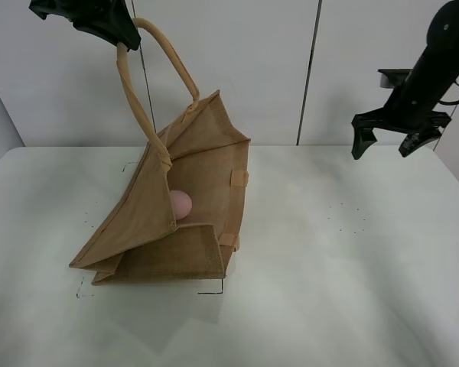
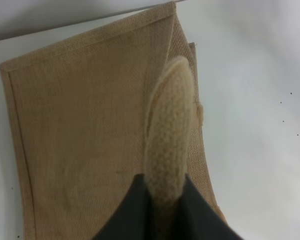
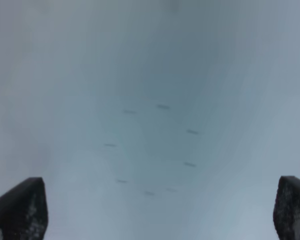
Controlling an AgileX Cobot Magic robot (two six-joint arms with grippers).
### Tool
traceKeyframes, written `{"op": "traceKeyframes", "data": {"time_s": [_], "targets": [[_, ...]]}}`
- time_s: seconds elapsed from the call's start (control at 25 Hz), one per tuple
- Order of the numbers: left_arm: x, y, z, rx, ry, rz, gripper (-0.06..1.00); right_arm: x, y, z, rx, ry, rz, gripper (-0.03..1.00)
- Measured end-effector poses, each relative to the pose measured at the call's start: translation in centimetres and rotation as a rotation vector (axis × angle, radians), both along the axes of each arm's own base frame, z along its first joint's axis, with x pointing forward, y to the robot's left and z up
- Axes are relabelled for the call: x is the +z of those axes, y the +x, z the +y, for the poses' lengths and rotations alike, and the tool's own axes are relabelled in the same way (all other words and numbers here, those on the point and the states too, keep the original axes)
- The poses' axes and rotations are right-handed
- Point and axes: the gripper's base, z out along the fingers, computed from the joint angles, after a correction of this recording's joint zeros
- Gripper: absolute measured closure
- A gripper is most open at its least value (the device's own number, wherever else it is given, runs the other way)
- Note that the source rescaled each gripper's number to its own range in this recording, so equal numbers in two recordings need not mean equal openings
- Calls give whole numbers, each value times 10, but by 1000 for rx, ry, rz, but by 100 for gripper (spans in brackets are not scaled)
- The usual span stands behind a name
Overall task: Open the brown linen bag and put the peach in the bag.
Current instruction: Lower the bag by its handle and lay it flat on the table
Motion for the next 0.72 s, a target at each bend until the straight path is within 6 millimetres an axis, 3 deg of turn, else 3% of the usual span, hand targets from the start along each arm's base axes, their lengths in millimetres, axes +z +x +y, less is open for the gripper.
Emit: {"op": "traceKeyframes", "data": {"time_s": [0.2,0.44,0.6,0.72], "targets": [[0,0,0,0,0,0,94,-1,-5,-30,-46,-7,46,-3],[0,0,0,0,0,0,94,0,-9,-32,-39,-20,56,-3],[0,0,0,0,0,0,94,4,-30,-30,-37,-18,84,-3],[0,0,0,0,0,0,94,6,-57,-28,-33,-16,120,-3]]}}
